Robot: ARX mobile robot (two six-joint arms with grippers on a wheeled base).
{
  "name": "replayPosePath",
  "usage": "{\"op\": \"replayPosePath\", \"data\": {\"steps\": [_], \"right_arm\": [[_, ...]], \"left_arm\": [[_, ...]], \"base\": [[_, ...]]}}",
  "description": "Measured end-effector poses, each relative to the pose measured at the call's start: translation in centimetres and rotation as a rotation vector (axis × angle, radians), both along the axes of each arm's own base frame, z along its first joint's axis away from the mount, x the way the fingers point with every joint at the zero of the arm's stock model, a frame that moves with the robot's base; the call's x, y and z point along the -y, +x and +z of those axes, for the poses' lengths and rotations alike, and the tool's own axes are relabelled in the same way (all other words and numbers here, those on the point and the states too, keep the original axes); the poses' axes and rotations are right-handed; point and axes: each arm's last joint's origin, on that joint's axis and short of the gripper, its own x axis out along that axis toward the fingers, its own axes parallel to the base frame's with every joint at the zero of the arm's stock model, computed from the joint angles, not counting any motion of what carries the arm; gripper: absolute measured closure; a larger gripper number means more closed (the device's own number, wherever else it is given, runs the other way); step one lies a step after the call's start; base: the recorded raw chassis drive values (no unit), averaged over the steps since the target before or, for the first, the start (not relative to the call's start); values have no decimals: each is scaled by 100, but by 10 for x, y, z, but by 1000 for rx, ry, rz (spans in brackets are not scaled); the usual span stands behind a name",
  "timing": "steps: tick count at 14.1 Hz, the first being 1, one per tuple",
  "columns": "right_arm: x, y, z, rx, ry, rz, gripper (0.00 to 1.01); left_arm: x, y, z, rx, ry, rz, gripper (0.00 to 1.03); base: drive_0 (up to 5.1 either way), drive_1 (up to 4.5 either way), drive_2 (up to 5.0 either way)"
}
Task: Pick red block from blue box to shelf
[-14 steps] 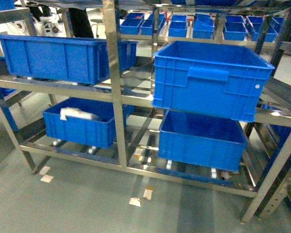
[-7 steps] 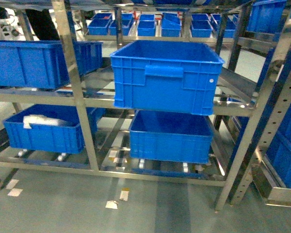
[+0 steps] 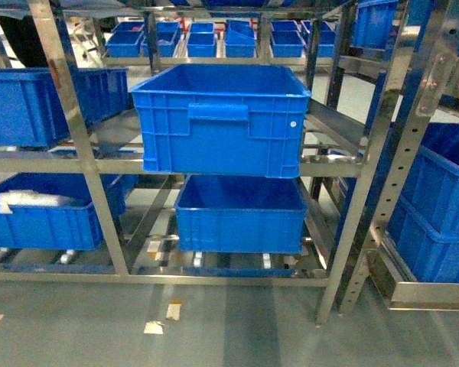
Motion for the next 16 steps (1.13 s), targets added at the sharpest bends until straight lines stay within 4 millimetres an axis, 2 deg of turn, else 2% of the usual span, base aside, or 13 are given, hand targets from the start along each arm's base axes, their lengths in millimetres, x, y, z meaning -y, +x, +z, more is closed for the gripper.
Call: {"op": "replayPosePath", "data": {"steps": [3,10,16], "right_arm": [[0,-1,1,6,-1,0,73],[0,-1,0,3,0,0,73],[0,0,0,0,0,0,73]], "left_arm": [[0,0,0,3,0,0,5],[0,0,0,0,0,0,5],[0,0,0,-1,0,0,5]], "base": [[-1,70,-71],[1,427,-426],[0,0,0]]}}
